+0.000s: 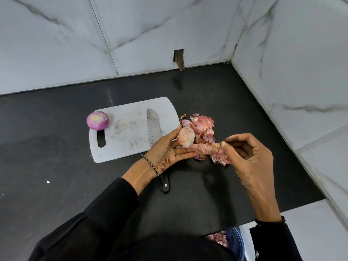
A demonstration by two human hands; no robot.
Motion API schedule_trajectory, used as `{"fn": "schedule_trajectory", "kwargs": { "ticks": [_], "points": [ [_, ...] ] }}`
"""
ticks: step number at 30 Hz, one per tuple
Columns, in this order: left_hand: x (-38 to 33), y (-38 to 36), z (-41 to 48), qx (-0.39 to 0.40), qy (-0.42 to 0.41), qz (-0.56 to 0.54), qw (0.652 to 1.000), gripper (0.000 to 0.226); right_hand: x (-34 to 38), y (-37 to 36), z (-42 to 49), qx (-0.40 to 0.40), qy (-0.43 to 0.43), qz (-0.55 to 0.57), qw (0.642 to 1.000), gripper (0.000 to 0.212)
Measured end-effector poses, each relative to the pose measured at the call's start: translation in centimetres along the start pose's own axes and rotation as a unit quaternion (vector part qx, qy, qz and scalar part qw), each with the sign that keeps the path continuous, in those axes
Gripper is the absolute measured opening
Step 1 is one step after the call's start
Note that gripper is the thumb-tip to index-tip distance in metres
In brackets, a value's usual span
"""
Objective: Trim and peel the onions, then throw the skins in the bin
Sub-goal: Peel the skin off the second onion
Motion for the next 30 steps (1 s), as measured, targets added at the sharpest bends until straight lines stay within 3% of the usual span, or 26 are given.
{"fn": "schedule_trajectory", "kwargs": {
  "ticks": [6,12,18,23,30],
  "points": [
    [-0.1,-1.4,-1.2,0.063,-0.025,0.071,0.995,0.043,0.0,0.1,-0.2,-0.029,0.041,-0.135,0.99,0.016],
    [-0.8,-2.4,-1.9,0.106,-0.059,0.104,0.987,0.044,0.0,-1.0,-0.1,-0.002,0.063,-0.228,0.972,0.01],
    [-1.5,-3.2,-2.6,0.148,-0.097,0.114,0.978,0.036,4.7,-1.1,-0.7,0.01,0.143,-0.109,0.984,0.026],
    [-2.0,-3.7,-3.0,0.165,-0.11,0.128,0.972,0.037,5.9,-2.5,-0.5,0.027,0.202,-0.119,0.972,0.048],
    [-2.2,-3.7,-2.9,0.172,-0.107,0.113,0.973,0.041,6.6,-3.0,-1.5,-0.045,0.269,-0.17,0.947,0.039]
  ]
}}
Point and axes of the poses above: each hand's wrist, its own z-axis towards the middle knuckle, its own y-axis out of the back of the hand, x = y × z, the point moved 9 cm from there along z, towards the middle knuckle, and after that the axes turned 13 degrees about -z, right-handed, at the moved point
